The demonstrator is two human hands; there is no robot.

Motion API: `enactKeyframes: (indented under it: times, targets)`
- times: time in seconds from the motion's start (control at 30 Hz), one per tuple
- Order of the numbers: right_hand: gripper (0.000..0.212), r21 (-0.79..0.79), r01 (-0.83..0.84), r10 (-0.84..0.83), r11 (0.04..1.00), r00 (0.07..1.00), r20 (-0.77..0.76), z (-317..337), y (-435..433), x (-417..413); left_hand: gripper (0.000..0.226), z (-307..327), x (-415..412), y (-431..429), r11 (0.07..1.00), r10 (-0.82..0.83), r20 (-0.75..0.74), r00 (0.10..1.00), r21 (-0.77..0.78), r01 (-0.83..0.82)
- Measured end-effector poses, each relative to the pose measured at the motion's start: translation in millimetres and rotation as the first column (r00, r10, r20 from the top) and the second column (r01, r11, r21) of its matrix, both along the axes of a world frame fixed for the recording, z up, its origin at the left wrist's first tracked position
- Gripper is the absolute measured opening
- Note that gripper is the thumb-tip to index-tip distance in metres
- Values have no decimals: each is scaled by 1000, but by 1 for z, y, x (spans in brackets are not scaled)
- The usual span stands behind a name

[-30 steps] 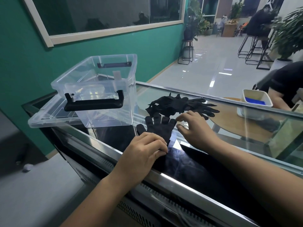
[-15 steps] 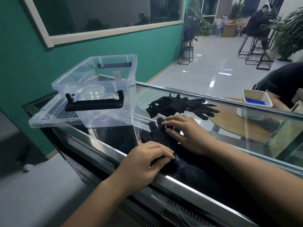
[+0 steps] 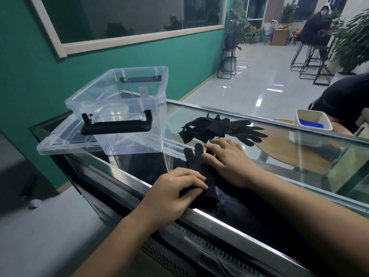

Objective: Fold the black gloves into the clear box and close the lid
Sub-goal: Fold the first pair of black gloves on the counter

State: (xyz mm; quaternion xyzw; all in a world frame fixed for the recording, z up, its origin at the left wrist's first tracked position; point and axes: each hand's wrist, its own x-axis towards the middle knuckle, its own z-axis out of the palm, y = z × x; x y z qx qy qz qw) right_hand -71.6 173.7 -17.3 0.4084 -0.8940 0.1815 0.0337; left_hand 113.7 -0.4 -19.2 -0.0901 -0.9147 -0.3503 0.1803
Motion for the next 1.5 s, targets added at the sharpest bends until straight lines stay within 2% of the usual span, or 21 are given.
enactKeyframes:
  times: [0.07, 0.13, 0.23, 0.3, 0.5, 0.6, 0.73, 0.8, 0.9, 1.0, 1.07, 1.2, 1.3, 1.5]
  targets:
    - [57, -103, 17, -18, 995, 1000, -7, 2, 2, 1, 12, 1, 1, 0, 999, 39, -18, 999, 14, -39]
    - [45, -210, -1, -8, 978, 999, -41, 4, 8, 3, 13, 3, 3, 0, 997, 69, -30, 997, 26, -68]
    - [25, -366, -81, 63, 927, 996, -61, 8, 16, 17, 19, 6, 7, 3, 998, 67, -25, 997, 20, -67]
    - [19, -406, -142, 132, 903, 990, -51, 10, 20, 33, 27, 7, 9, 4, 999, 49, -6, 999, 21, -49]
    - [14, -331, -343, 339, 879, 938, -71, 15, 40, 72, 28, 9, 8, -2, 1000, 17, 53, 998, -22, -16]
    - [27, -220, -414, 419, 883, 908, -23, 18, 41, 75, 21, 8, 7, 0, 1000, 25, 48, 999, 8, -25]
    - [43, -132, -458, 457, 879, 889, -38, 16, 36, 69, 14, 5, 6, 1, 997, 63, 22, 998, 48, -64]
    - [40, -132, -442, 436, 887, 897, -75, 11, 34, 67, 10, 6, 5, 2, 992, 94, 14, 995, 77, -95]
    - [22, -160, -422, 407, 893, 906, -116, 3, 29, 61, 8, 10, 4, 3, 983, 142, 40, 989, 111, -146]
    - [12, -246, -358, 352, 901, 933, -72, 0, 27, 57, 14, 13, 6, 3, 973, 176, 63, 982, 141, -183]
    - [11, -334, -291, 308, 896, 951, -1, 2, 28, 56, 18, 13, 6, 3, 962, 174, 118, 978, 193, -194]
    - [21, -465, -200, 275, 863, 956, 100, 6, 30, 57, 11, 13, 2, 1, 933, 188, 178, 966, 275, -232]
    - [24, -485, -152, 239, 861, 963, 122, 6, 29, 57, 8, 13, -2, 1, 901, 223, 184, 957, 335, -275]
    - [19, -422, -76, 115, 904, 991, 67, 2, 27, 52, 17, 7, -10, 6, 855, 386, 162, 908, 307, -419]
